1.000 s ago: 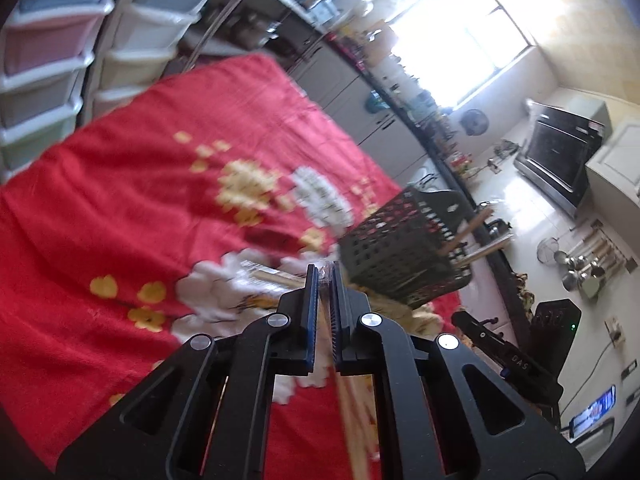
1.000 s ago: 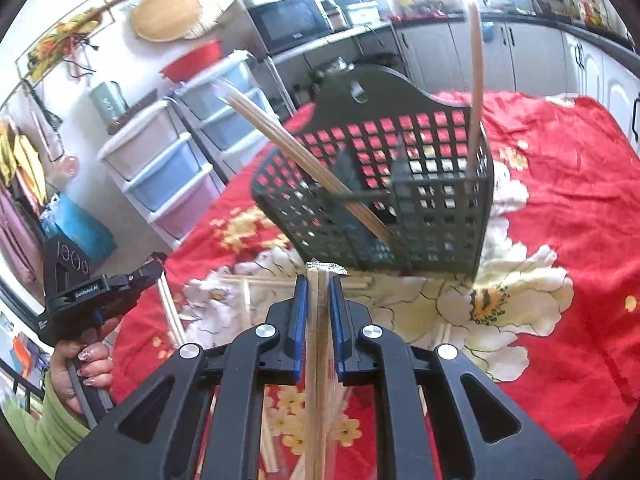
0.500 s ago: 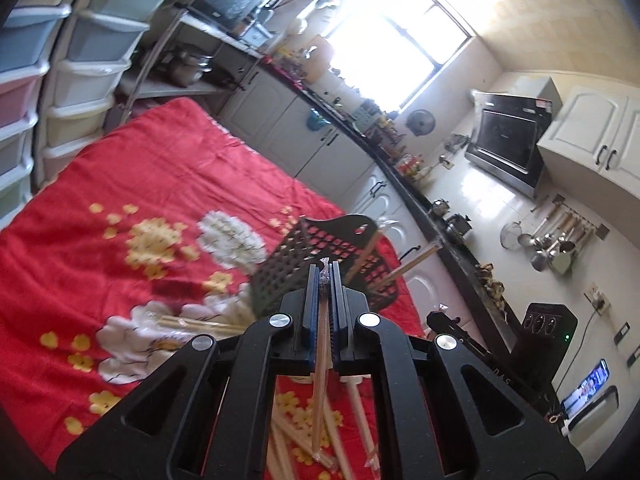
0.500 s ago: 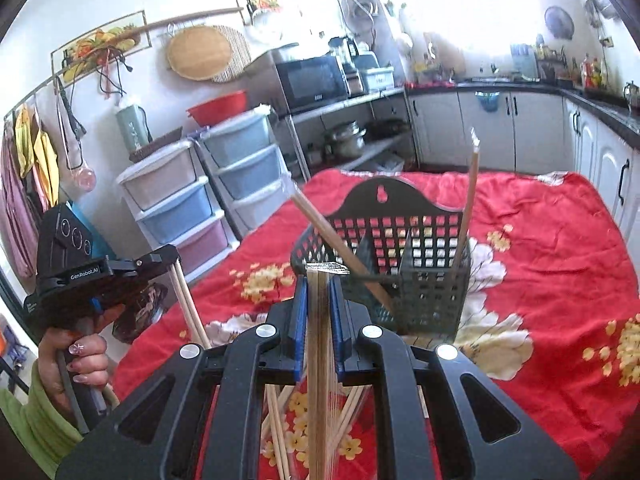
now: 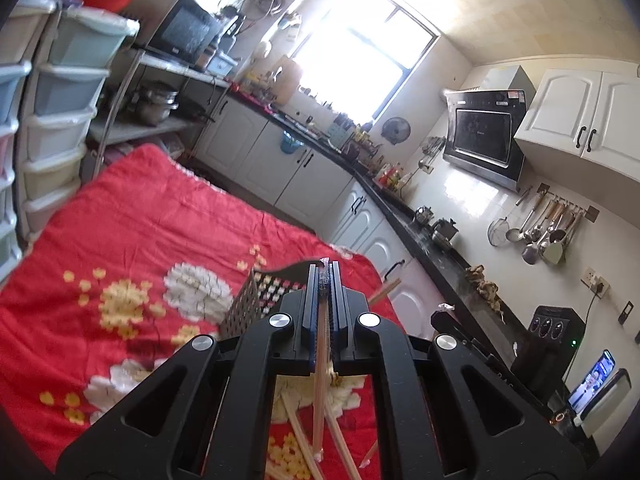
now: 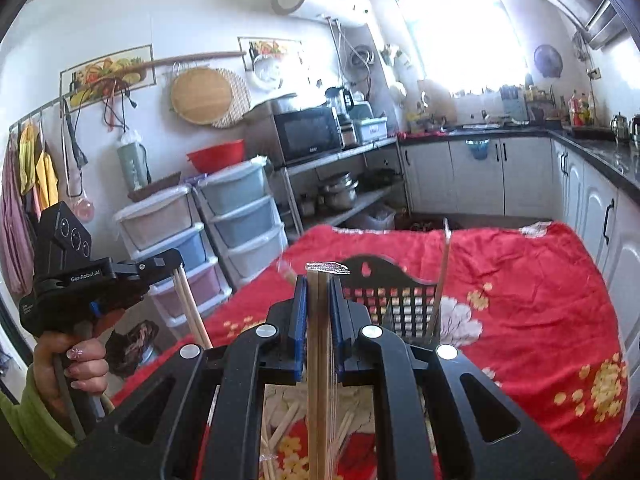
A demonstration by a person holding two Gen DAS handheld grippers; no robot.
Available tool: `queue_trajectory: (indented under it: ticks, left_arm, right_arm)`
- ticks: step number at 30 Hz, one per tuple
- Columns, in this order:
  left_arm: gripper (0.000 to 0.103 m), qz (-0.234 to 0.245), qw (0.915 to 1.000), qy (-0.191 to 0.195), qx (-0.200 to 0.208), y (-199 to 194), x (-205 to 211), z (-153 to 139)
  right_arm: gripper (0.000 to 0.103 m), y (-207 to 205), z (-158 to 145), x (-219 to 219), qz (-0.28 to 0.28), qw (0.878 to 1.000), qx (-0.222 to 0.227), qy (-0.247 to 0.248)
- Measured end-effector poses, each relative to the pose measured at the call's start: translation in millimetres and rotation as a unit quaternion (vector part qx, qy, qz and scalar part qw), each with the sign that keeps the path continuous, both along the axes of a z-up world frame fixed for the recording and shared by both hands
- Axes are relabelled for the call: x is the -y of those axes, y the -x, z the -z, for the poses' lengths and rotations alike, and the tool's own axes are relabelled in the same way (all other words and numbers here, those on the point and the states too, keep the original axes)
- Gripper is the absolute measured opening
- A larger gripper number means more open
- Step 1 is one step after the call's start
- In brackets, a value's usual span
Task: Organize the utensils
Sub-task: 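Lift the chopsticks upright over the basket with both tools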
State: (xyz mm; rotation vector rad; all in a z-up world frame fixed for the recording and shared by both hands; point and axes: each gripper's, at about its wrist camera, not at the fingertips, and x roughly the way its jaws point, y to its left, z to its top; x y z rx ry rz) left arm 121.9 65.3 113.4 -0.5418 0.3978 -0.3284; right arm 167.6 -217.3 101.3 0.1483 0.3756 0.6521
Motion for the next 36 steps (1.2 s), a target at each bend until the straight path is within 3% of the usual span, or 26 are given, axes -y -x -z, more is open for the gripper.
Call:
queue_trajectory:
  ticks: [20, 27, 36]
  left_arm:
    - [0.002, -0.065, 0.9939, -0.043, 0.079, -30, -1, -65]
    - [0.002, -0.091, 0.9904, -0.047, 0.092, -41, -5, -72]
    - [0.002, -0.122, 0.9841, -0.067, 0.111, -52, 2, -70]
  right_arm:
    - [0.011, -37, -51, -15, 0.033, 0.993, 0.111, -0.023]
    - [0.011, -51, -62, -23, 0.048, 0.986, 0.153, -0.039]
    - [0.011, -61, -64, -36, 0.070, 0.975, 0.211, -0.026]
